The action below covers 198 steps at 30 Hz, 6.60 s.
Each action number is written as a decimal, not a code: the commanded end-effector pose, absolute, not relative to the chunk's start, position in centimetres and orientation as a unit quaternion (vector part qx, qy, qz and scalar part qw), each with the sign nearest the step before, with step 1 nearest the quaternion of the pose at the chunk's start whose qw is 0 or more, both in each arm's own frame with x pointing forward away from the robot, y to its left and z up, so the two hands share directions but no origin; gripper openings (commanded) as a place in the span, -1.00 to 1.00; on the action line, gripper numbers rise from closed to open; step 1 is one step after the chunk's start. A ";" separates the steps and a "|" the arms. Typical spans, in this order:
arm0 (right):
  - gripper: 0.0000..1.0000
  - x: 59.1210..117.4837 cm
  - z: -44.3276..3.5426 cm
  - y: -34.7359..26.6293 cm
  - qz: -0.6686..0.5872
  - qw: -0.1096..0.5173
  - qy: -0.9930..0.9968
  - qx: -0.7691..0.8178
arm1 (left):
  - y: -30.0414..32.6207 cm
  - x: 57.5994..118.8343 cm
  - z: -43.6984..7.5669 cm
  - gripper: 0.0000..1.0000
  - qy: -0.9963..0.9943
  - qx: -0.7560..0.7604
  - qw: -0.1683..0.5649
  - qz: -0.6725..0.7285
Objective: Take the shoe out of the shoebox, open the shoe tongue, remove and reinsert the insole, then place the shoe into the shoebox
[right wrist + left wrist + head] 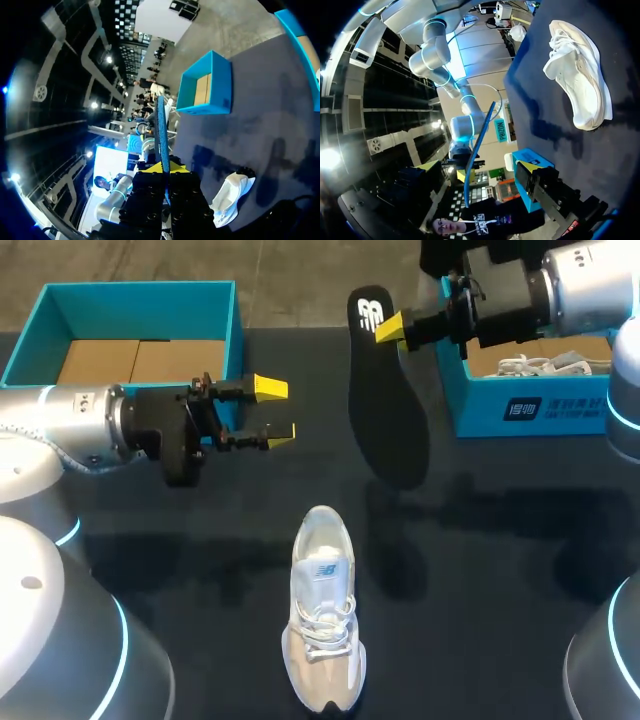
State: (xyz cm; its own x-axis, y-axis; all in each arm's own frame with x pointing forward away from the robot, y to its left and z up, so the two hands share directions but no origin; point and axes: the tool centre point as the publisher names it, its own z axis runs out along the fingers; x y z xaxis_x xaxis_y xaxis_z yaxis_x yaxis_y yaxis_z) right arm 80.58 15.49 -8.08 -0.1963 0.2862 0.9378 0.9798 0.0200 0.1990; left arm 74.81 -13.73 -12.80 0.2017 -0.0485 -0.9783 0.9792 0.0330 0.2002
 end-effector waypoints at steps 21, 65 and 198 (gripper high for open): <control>-1.00 81.5 -10.8 18.7 -0.451 0.412 -0.568 -0.551 | -16.9 75.8 -13.8 1.00 0.435 0.522 0.565 -0.467; -1.00 82.7 -12.9 20.3 -0.452 0.437 -0.537 -0.562 | -19.9 78.2 -15.0 -0.22 0.428 0.528 0.562 -0.472; 1.00 79.1 -13.1 15.2 -0.459 0.458 -0.536 -0.541 | -11.4 76.2 -8.7 -1.00 0.658 0.009 -0.053 -0.751</control>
State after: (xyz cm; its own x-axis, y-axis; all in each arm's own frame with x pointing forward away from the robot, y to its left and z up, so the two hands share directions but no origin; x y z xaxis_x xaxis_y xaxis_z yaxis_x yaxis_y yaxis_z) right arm 79.13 15.11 -13.02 0.0054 0.1582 0.9874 1.0000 -0.0053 -0.0046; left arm 76.34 -11.41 -8.84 -0.9655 0.0390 -0.2575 0.2494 -0.1464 -0.9573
